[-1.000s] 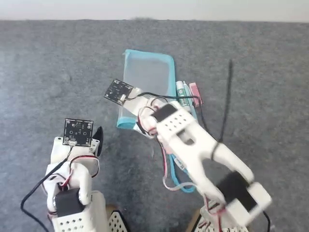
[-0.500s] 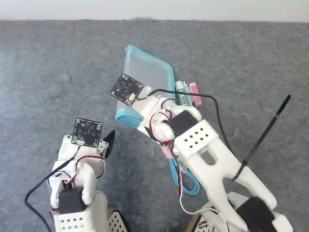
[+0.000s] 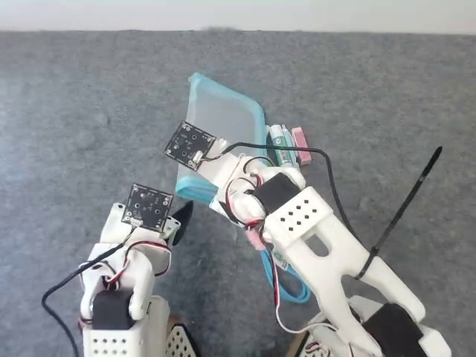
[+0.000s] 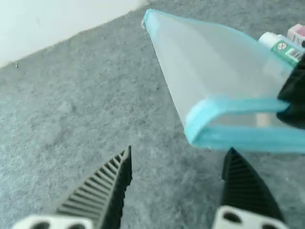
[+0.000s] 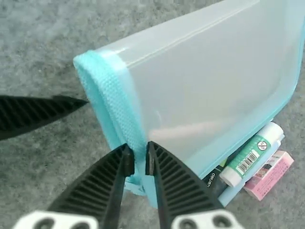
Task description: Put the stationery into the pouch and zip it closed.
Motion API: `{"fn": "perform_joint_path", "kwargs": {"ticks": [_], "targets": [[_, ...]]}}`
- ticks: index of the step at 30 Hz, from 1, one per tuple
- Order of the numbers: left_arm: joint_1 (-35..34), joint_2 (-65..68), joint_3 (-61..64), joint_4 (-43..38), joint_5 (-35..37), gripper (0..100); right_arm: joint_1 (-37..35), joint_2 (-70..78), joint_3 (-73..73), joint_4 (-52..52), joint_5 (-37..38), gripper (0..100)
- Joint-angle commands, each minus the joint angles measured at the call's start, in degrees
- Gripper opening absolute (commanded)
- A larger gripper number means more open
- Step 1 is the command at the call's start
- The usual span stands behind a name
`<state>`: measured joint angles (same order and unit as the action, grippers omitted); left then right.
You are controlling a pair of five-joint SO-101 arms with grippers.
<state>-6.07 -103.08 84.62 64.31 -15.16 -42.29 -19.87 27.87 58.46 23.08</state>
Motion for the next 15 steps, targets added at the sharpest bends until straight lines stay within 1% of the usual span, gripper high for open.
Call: {"fn": "perform_joint_path", "kwargs": {"ticks": [1,8,15], "targets": [[0.5,-1.1,-3.6,-2.0,1.0,29,-0.6,-3.4,0.4,0.6,-0.8,0.6],[0.4,-1.0,-3.3,-4.0,2.1,29,-0.7,-4.0,1.6,1.2,-0.9,0.6],[0.4,-1.0,-2.7,-4.0,2.0,29,-3.8,-4.0,1.5,3.1,-1.8,0.6]]}}
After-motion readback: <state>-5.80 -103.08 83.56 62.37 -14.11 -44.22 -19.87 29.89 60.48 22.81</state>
